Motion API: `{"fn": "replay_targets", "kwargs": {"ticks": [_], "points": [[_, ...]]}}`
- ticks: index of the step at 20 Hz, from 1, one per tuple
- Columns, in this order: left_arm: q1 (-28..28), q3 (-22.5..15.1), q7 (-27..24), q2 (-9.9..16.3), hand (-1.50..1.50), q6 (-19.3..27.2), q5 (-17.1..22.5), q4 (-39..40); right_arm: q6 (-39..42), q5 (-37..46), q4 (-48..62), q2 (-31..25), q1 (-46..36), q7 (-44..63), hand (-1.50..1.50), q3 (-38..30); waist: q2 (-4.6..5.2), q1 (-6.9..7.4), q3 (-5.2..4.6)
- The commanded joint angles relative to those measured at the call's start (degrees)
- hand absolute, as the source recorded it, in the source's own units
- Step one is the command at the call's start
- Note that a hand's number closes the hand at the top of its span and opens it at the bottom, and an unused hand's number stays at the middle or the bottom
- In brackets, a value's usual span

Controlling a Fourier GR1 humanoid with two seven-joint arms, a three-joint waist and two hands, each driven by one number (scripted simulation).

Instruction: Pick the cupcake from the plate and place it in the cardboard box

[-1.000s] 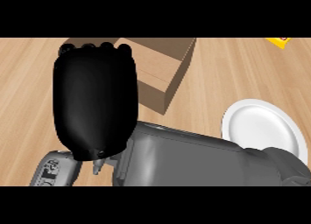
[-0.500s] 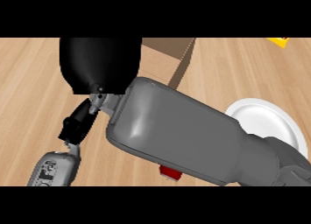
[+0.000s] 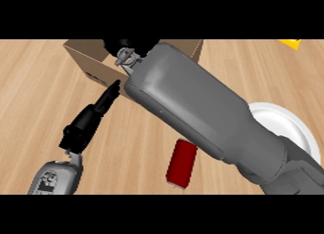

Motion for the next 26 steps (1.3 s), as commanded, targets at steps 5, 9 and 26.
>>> {"fn": "replay_targets", "kwargs": {"ticks": [5,9,26], "points": [[0.41,1.95,-1.16,1.61,0.00,-1.72,1.58,0.11,-5.81,-0.91,16.31,0.35,-1.20,-3.75,1.50,-2.48,0.26,0.42,-0.02],[0.34,-1.70,-2.98,-1.77,0.00,1.34,-2.34,2.83,-13.19,-1.39,22.20,0.35,0.93,-6.82,1.50,-2.06,0.52,0.69,-0.02],[0.48,-1.25,0.40,-1.61,0.00,0.22,-0.81,-1.26,-40.34,-17.78,22.87,0.36,8.31,-23.83,-1.50,-12.87,0.44,0.85,0.12]]}}
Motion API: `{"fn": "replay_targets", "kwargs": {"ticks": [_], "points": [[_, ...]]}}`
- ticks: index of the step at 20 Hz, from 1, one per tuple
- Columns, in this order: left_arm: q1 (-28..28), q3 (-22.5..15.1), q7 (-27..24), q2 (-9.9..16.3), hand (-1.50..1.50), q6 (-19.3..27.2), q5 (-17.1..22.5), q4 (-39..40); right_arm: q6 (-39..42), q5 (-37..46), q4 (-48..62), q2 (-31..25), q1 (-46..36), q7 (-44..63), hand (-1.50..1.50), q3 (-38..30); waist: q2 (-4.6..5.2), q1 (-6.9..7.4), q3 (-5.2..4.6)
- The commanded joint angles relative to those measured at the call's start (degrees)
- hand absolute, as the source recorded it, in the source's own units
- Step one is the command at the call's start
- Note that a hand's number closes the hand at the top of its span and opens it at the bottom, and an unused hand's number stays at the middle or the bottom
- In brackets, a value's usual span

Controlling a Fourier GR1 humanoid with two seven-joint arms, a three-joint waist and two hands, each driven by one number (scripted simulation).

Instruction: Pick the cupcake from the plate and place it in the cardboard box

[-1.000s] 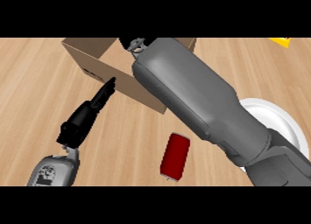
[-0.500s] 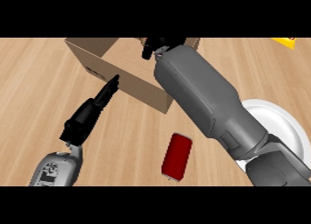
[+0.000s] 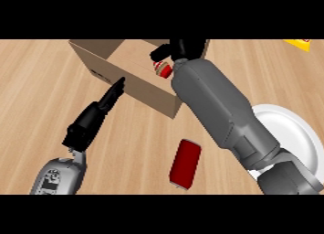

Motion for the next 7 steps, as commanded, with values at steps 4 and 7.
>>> {"fn": "replay_targets", "kwargs": {"ticks": [4,7], "points": [[0.90,0.51,-1.46,0.14,0.00,0.81,-0.79,1.61,-15.87,-7.13,-9.30,0.05,4.23,-9.45,-1.50,-6.08,-0.48,-1.69,0.06],[1.16,-0.06,1.53,-1.09,0.00,1.72,-0.86,-0.01,-17.87,-9.51,-13.42,0.05,7.72,-14.59,-1.50,-9.64,-0.84,-2.76,0.08]]}}
